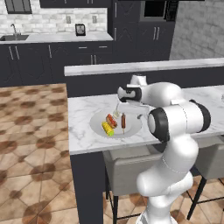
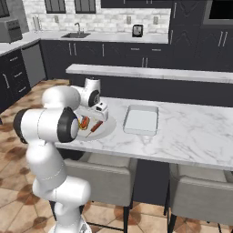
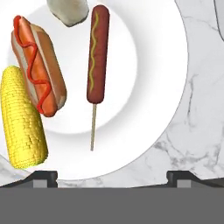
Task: Place one cooked food and one vegetable from the large plate to each tupperware container.
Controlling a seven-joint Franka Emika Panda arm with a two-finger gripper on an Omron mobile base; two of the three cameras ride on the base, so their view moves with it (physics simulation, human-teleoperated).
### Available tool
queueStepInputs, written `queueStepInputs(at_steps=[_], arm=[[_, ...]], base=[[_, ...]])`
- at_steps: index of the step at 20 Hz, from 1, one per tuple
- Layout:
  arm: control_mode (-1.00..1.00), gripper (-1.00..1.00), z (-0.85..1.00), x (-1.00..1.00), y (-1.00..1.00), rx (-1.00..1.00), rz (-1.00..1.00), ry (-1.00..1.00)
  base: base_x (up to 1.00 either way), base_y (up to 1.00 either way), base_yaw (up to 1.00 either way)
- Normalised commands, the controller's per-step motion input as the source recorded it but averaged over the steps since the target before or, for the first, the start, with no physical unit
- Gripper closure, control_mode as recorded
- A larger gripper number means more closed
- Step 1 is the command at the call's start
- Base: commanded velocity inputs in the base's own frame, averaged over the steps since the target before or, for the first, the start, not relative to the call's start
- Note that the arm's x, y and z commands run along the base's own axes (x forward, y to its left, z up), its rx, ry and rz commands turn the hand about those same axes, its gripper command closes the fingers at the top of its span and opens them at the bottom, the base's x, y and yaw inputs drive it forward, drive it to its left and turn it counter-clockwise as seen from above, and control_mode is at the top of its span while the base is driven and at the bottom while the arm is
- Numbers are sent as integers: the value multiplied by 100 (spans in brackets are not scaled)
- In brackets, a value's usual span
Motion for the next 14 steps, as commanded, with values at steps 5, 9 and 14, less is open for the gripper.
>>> queueStepInputs(at_steps=[5, 9, 14], arm=[[-100, -100, -39, 47, 5, 0, 0, 0], [-100, -100, -30, 48, 0, 0, 0, -1], [-100, -100, -27, 53, 0, 0, 0, 0]], base=[[0, 0, 0], [0, 0, 0], [0, 0, 0]])
